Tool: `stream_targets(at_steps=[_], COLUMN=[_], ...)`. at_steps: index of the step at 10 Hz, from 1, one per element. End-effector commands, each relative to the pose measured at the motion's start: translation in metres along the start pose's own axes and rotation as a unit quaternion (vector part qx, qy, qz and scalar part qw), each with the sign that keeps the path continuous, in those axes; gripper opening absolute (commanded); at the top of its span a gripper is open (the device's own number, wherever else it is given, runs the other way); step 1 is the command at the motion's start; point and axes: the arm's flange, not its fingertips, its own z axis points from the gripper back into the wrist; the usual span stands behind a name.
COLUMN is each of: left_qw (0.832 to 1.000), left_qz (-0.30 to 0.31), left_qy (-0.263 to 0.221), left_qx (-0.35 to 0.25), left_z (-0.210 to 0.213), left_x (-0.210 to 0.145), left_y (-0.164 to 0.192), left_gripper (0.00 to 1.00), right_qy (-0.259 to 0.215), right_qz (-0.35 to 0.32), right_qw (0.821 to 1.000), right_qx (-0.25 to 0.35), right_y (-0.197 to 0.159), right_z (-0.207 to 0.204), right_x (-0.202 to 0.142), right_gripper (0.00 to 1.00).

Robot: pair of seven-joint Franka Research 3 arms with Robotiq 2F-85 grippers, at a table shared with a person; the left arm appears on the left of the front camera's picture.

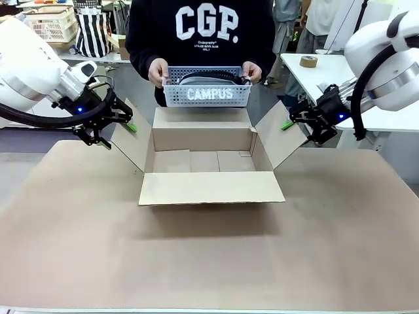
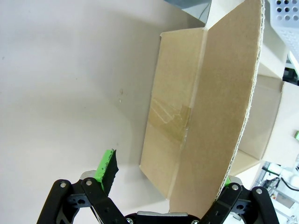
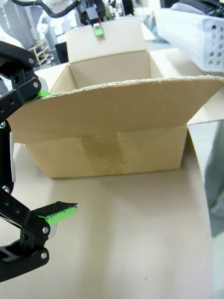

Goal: Pack the gift set into the box.
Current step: Lift both hands away from the flaps of the Package Box.

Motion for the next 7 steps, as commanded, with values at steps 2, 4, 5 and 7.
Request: stream_targets(at_steps=[2, 4, 5, 7], left_qw=[1.000, 1.000, 1.000, 1.000], left_qz=[0.005, 0.005, 0.005, 0.005], left_qy=[-0.001, -0.001, -0.001, -0.001], left_qx=[0.007, 0.007, 0.007, 0.007], left_z=[0.0017, 0.0017, 0.0017, 0.0017], left_x=[0.0006, 0.0006, 0.0006, 0.0006], left_y=[-0.0014, -0.0014, -0.0014, -0.0014], left_gripper=[1.00, 1.00, 1.00, 1.00], right_qy=[-0.005, -0.005, -0.005, -0.005], right_qz=[-0.006, -0.006, -0.006, -0.006], right_qw=[1.000, 1.000, 1.000, 1.000], right_qx=[-0.007, -0.007, -0.007, -0.007], right_y=[0.0039, 0.0039, 0.0039, 0.0039], right_z=[0.0024, 0.0024, 0.0024, 0.0024], right_x=[-0.0002, -0.0002, -0.0002, -0.0002], right_gripper=[1.00, 1.00, 1.00, 1.00])
